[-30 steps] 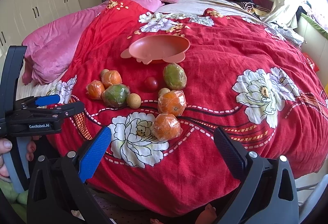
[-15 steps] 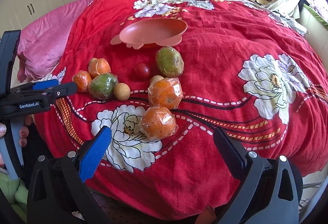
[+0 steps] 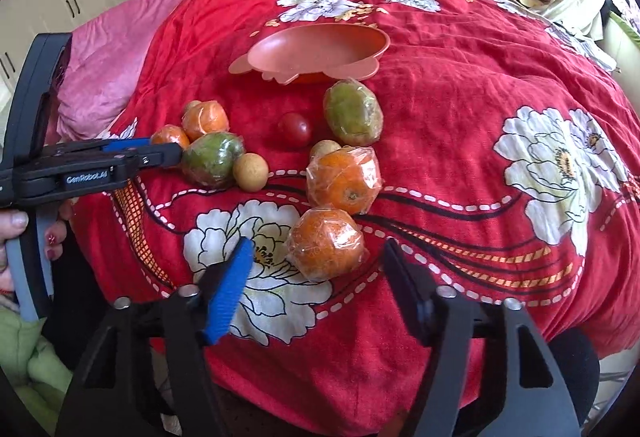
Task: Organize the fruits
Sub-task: 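Grasp a wrapped orange with the left tool while the right tool grasps another wrapped orange, then carry the left tool's orange over the pink bowl while the right tool carries its orange there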
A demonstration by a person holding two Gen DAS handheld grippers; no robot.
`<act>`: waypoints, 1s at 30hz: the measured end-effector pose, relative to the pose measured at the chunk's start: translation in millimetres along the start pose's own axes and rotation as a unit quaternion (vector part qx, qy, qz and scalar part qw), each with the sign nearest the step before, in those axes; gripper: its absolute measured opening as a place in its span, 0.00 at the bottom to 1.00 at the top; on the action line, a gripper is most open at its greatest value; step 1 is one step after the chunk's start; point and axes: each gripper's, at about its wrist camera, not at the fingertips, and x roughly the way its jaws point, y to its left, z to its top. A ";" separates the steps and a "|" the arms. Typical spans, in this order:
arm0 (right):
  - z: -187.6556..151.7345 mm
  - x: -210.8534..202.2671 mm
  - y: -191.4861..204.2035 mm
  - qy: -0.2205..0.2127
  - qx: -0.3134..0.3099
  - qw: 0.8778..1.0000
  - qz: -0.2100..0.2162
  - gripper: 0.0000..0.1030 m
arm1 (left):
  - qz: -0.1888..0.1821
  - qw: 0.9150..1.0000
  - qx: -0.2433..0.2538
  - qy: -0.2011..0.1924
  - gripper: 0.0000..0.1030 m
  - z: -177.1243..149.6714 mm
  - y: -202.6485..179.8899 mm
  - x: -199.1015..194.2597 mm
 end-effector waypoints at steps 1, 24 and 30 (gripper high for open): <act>0.1 0.9 -0.4 0.002 0.001 1.000 0.003 0.54 | -0.004 1.000 0.000 0.000 0.34 1.4 0.5 1.2; 5.0 8.3 -15.6 0.004 0.011 0.999 0.030 0.38 | -0.084 0.996 -0.014 0.011 0.31 11.5 20.9 15.6; 7.6 -3.9 -18.3 -0.004 0.018 0.999 0.038 0.37 | -0.082 0.996 -0.020 0.001 0.31 9.5 21.1 1.9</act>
